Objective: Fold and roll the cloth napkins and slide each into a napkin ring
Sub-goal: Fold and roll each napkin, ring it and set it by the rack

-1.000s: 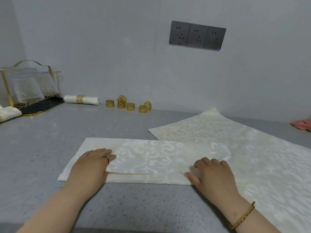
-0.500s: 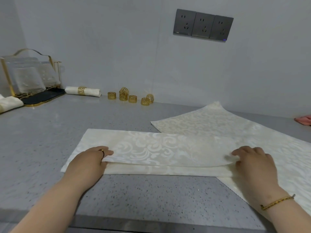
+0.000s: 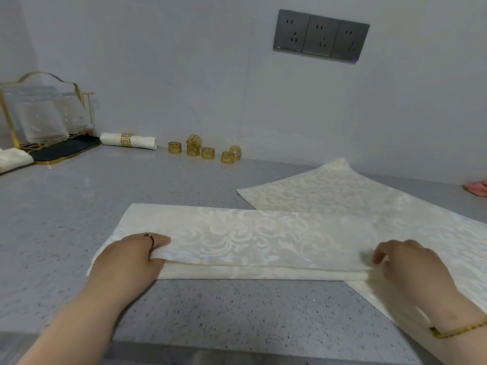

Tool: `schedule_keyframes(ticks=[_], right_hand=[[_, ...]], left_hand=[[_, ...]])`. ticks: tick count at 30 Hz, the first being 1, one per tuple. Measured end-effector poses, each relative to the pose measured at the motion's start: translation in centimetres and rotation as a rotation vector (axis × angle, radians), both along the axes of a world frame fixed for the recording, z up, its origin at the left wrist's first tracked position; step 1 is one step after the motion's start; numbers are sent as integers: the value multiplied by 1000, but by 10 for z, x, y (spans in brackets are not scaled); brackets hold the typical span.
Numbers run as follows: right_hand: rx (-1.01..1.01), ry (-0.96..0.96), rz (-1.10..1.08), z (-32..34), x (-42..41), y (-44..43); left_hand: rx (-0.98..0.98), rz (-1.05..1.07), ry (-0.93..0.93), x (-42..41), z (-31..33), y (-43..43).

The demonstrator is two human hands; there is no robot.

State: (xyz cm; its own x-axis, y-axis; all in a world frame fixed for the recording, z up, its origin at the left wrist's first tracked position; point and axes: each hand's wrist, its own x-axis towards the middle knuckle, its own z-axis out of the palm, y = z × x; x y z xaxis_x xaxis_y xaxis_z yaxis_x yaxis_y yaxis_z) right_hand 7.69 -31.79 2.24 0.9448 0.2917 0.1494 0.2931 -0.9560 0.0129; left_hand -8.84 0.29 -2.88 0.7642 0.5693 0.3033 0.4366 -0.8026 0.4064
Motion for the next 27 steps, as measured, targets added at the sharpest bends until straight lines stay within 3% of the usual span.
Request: schedule_keyframes(ticks=[3, 7, 11, 15, 21, 23, 27], right_hand=[[144, -1, 38, 9, 3, 30], [271, 85, 372, 3, 4, 93], [210, 181, 553, -23, 6, 160], [90, 263, 567, -45, 11, 182], [65, 306, 573, -48, 13, 181], [55, 303, 575, -48, 12, 181], [80, 302, 578, -48, 12, 181]], left_hand=[[17, -6, -9, -1, 1, -2], [35, 4, 27, -3, 8, -6], [33, -30, 85, -4, 7, -8], [97, -89, 57, -9, 7, -11], [237, -174, 23, 25, 29, -18], [308, -190, 80, 60, 36, -25], [178, -239, 317, 116, 24, -34]])
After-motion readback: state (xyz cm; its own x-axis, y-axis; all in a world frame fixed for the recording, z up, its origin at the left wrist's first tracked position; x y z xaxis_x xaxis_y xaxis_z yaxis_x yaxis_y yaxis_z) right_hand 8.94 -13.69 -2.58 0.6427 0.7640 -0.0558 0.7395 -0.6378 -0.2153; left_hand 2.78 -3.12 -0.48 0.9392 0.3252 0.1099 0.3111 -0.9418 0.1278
